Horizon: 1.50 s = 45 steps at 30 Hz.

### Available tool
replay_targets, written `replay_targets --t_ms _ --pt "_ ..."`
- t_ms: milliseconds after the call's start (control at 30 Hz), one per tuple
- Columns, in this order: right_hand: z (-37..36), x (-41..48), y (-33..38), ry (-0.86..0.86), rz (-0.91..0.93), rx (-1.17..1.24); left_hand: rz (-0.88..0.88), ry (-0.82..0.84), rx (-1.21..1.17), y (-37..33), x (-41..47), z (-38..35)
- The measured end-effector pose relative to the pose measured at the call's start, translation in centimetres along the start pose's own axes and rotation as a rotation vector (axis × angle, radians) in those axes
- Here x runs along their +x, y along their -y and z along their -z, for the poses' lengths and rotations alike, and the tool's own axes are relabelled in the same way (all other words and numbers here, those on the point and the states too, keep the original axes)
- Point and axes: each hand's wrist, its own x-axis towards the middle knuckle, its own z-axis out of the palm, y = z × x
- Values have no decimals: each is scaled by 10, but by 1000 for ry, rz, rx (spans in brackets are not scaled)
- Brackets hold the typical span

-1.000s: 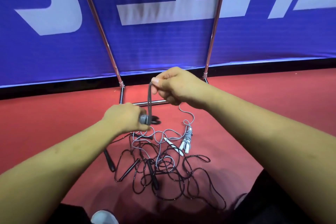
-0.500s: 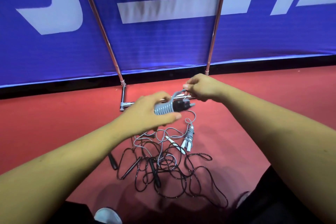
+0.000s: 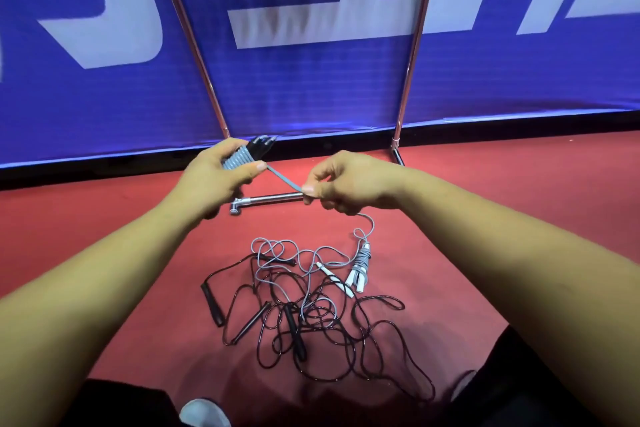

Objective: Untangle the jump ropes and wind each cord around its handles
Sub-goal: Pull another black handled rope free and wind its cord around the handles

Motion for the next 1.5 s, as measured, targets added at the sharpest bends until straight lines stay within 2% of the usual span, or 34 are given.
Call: replay_targets --t_ms 67,200,333,500,600,767,833,1000,1100,1167,1267,1367,1433,1500 --pt "-2 -5 16 -18 51 -137 -12 -2 202 4 5 1" --pt "-10 -16 37 -5 188 -407 -117 5 821 1 -1 -10" --pt "-2 -21 41 -111 252 -457 -248 233 948 -10 -12 -22" --pt "12 -22 35 -184 202 -428 -302 509 815 -23 -23 -33" --pt "19 -20 32 -209 155 -367 -344 579 650 -27 -29 -39" --pt "32 -22 24 -163 111 -302 -308 549 450 -34 -39 -44" --pt "31 -22 18 -132 112 -226 -268 544 288 -37 -43 -43" --pt "35 -15 6 -148 115 8 -168 354 -159 -42 -42 -38" --pt "32 -15 9 -156 139 -46 -108 264 -403 -44 -34 -32" --pt "25 -14 11 -173 143 -86 -38 221 -476 -43 -31 -32" --pt "12 -9 18 -211 185 -359 47 134 -446 -38 -27 -34" --pt "4 -8 26 -166 206 -559 57 96 -300 -31 -21 -31" --pt "2 -12 28 -125 196 -631 -22 98 -54 -26 -17 -30" --pt "-1 -15 29 -87 176 -740 -130 113 298 -21 -17 -30"
